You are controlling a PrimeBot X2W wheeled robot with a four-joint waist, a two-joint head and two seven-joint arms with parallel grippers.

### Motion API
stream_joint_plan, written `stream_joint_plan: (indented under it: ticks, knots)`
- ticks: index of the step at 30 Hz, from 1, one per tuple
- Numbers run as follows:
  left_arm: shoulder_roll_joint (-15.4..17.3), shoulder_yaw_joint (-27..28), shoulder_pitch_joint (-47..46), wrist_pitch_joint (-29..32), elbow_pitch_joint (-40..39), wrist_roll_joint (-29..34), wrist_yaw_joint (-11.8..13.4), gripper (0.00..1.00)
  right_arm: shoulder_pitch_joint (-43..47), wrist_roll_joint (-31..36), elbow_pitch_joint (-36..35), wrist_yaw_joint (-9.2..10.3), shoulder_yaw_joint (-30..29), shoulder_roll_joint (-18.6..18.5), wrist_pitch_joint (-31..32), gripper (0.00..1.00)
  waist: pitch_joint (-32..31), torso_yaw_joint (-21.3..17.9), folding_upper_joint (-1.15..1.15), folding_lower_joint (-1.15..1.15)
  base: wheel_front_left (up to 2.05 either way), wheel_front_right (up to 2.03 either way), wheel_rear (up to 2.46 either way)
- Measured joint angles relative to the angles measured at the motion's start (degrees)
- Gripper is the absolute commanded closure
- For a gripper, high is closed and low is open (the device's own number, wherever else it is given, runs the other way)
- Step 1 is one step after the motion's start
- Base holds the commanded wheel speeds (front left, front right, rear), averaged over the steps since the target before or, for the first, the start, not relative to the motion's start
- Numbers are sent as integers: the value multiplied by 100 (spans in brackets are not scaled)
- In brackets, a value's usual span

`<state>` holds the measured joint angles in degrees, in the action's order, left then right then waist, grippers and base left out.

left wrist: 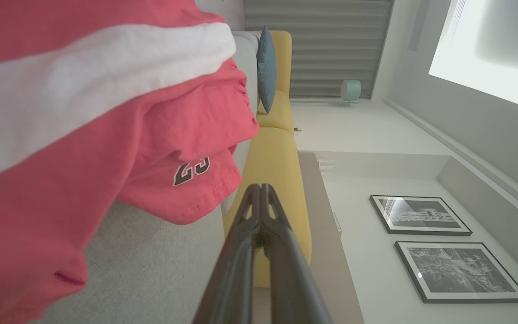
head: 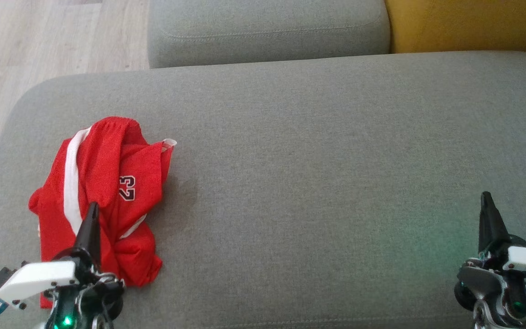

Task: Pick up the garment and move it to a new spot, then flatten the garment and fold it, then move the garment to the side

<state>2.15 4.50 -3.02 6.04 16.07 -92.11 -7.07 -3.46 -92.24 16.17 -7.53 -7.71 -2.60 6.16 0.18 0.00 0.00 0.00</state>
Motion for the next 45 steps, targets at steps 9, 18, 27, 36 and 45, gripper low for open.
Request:
stream_joint_plan:
  ticks: [9, 18, 27, 36, 45]
  knots:
    - [-16, -11, 44, -9, 114, 0, 4, 0, 33, -1, 116, 0, 7, 7, -1, 0, 0, 0, 0, 0, 0, 0, 0]
    - [-77, -33, 389, -111, 337, 9, 22, 0, 312, 24, 364, 0, 90, 32, -67, 0, -29, -13, 0, 0, 0, 0, 0]
    - [-77, -16, 392, -244, 242, 90, 21, 0, 309, 318, 344, 0, 141, 32, -244, 0, -66, -22, 0, 0, 0, 0, 0]
    - [-70, 203, 391, -409, 149, 426, 21, 0, 300, 964, 257, 0, 114, 32, -394, 0, -89, -29, 0, 0, 0, 0, 0]
    - [-71, 368, 366, -567, -332, 1171, 90, 0, 287, 2247, -303, 0, 90, 31, -535, 0, -101, -19, 0, 0, 0, 0, 0]
